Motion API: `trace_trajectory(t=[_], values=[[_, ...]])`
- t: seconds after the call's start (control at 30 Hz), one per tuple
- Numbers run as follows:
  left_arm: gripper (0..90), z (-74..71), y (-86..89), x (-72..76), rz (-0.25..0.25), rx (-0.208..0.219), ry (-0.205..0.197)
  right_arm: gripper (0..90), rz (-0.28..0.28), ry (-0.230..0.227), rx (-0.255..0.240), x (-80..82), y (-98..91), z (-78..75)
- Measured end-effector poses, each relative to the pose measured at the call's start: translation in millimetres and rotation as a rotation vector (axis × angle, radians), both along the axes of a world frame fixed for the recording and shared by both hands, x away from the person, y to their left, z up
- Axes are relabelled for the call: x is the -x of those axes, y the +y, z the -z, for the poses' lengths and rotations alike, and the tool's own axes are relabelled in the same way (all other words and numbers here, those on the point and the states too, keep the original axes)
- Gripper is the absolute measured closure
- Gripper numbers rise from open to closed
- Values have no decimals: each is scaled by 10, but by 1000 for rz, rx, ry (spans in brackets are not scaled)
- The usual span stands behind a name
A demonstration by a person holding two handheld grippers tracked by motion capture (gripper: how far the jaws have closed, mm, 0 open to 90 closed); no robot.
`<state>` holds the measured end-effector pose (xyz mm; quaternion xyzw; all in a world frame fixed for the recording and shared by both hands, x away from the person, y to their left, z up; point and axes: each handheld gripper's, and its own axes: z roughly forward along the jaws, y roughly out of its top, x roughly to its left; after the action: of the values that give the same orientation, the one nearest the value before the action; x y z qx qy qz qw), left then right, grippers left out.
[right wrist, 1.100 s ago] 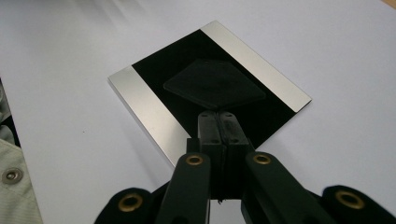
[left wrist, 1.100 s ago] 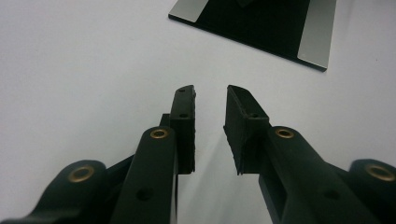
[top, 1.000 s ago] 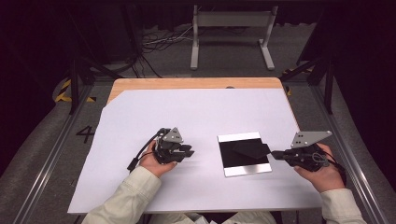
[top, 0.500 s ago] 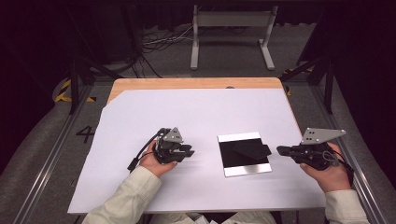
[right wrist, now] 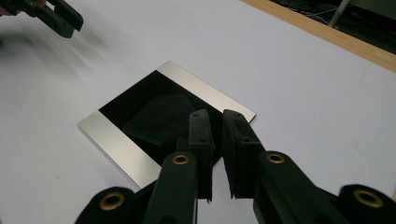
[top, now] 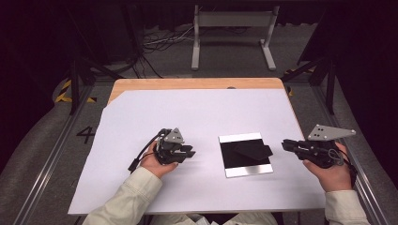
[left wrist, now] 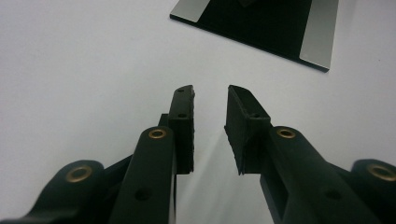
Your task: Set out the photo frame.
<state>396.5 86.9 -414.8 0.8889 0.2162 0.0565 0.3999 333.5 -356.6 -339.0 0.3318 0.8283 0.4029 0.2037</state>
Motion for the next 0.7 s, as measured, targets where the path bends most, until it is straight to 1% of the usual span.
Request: trace_trajectory(t=[0.13,0.23,0.37,0.53,0.6,0.7], values=[[718,8,-7,0,-1,1,-3,803,13,-3,17,-28,24,18],[704,3,-3,2,-13,-3,-14,798,22,-4,19,-41,34,35],[697,17,-3,-7,-21,-3,-12,791,34,-10,18,-50,33,36],[693,25,6,-16,-32,-3,-13,778,74,-25,-11,-64,-12,33],[690,26,5,-17,-32,-4,-14,774,93,-26,-29,-73,-32,42],[688,29,1,-15,-33,-4,-14,754,107,-18,-42,-93,-45,59]])
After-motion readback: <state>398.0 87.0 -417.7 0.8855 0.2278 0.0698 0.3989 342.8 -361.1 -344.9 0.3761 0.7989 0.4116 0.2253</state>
